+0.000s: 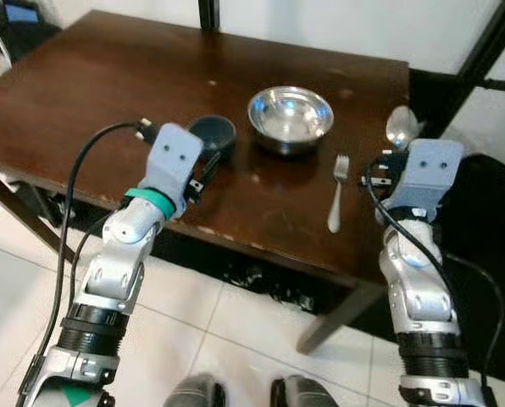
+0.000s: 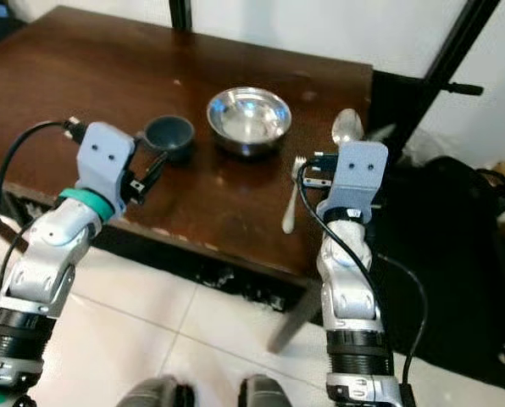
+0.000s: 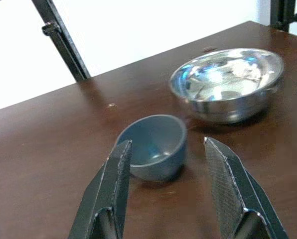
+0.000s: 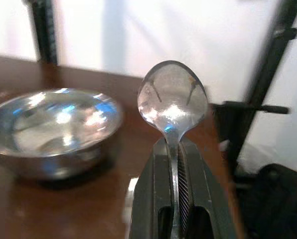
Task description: Setting the table
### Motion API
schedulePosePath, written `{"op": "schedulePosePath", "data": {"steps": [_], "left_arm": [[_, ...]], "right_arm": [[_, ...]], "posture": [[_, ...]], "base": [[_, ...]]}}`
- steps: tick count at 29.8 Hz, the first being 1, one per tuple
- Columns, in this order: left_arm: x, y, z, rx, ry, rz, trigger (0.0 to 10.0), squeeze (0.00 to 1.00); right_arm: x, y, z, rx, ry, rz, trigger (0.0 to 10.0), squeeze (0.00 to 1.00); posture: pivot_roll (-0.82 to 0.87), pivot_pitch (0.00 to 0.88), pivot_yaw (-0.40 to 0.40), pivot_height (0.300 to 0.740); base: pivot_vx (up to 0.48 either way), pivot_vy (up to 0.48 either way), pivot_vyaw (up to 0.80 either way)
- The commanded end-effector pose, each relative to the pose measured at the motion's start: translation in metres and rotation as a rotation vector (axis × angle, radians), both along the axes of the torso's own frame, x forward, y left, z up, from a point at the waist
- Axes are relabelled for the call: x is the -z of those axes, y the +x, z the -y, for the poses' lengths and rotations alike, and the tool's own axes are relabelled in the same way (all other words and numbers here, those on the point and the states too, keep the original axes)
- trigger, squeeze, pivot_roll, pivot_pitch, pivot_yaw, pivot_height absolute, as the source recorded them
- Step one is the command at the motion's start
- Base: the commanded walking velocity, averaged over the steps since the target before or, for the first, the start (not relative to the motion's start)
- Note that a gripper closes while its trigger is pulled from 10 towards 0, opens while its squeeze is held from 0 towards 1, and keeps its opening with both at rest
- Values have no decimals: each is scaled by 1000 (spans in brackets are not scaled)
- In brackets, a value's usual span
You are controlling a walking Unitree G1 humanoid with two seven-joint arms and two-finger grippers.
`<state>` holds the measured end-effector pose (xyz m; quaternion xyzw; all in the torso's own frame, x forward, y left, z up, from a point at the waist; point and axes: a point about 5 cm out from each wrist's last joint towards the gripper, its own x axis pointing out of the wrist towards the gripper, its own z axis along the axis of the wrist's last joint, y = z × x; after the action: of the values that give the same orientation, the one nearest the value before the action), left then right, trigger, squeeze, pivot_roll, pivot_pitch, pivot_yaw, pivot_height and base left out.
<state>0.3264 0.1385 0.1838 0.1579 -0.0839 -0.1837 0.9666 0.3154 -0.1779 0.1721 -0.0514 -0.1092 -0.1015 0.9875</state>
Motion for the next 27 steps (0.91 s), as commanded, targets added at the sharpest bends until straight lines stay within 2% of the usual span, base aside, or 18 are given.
{"op": "schedulePosePath", "data": {"steps": [1, 2, 4, 5, 6, 7, 8, 10, 12, 14, 15, 18, 20, 22, 27], "left_arm": [[4, -4, 2, 37, -1, -28, 10000, 0], [4, -4, 2, 37, -1, -28, 10000, 0], [12, -9, 4, 139, 19, -145, 10000, 0], [12, -9, 4, 139, 19, -145, 10000, 0], [15, -13, 5, 200, 44, -178, 10000, 0], [15, -13, 5, 200, 44, -178, 10000, 0], [17, -16, 5, 244, 70, -192, 10000, 0], [17, -16, 5, 244, 70, -192, 10000, 0], [17, -23, 5, 351, 115, -209, 10000, 0], [17, -23, 5, 351, 115, -209, 10000, 0], [18, -27, 3, 396, 163, -233, 10000, 0], [21, -34, -4, 440, 212, -278, 10000, 0], [26, -40, -11, 426, 223, -313, 10000, 0], [26, -40, -11, 426, 223, -313, 10000, 0], [33, -52, -26, 367, 231, -351, 10000, 0]], "right_arm": [[8, -1, 2, 7, -9, -41, 10000, 0], [8, -1, 2, 7, -9, -41, 10000, 0], [16, 2, 2, 12, 31, -91, 10000, 0], [16, 2, 2, 12, 31, -91, 10000, 0], [19, 3, 4, 25, 58, -107, 10000, 0], [19, 3, 4, 25, 58, -107, 10000, 0], [22, 4, 6, 36, 76, -118, 10000, 0], [22, 4, 6, 36, 76, -118, 10000, 0], [29, 7, 11, 85, 75, -158, 10000, 0], [29, 7, 11, 85, 75, -158, 10000, 0], [33, 8, 14, 107, 60, -182, 10000, 0], [41, 13, 13, 120, 37, -221, 10000, 0], [45, 20, 8, 103, -1, -236, 10000, 0], [45, 20, 8, 103, -1, -236, 10000, 0], [51, 28, 6, 88, -58, -257, 10000, 0]], "posture": [[35, 0, 73, 740], [35, 0, 73, 740], [35, 0, 72, 740], [35, 0, 72, 740], [41, 0, 72, 740], [41, 0, 72, 740], [41, 0, 72, 740], [41, 0, 72, 740], [55, 0, 72, 740], [55, 0, 72, 740], [56, 0, 75, 740], [57, 0, 75, 740], [72, 2, 74, 740], [72, 2, 74, 740], [127, 35, 68, 740]], "base": [[0, 0, 0], [0, 0, 0], [0, 0, 0], [0, 0, 0], [0, 0, 0], [0, 0, 0], [0, 0, 0], [0, 0, 0], [0, 0, 0], [0, 0, 0], [0, 0, 0], [0, 0, 0], [0, 0, 0], [0, 0, 0], [0, 0, 0]]}}
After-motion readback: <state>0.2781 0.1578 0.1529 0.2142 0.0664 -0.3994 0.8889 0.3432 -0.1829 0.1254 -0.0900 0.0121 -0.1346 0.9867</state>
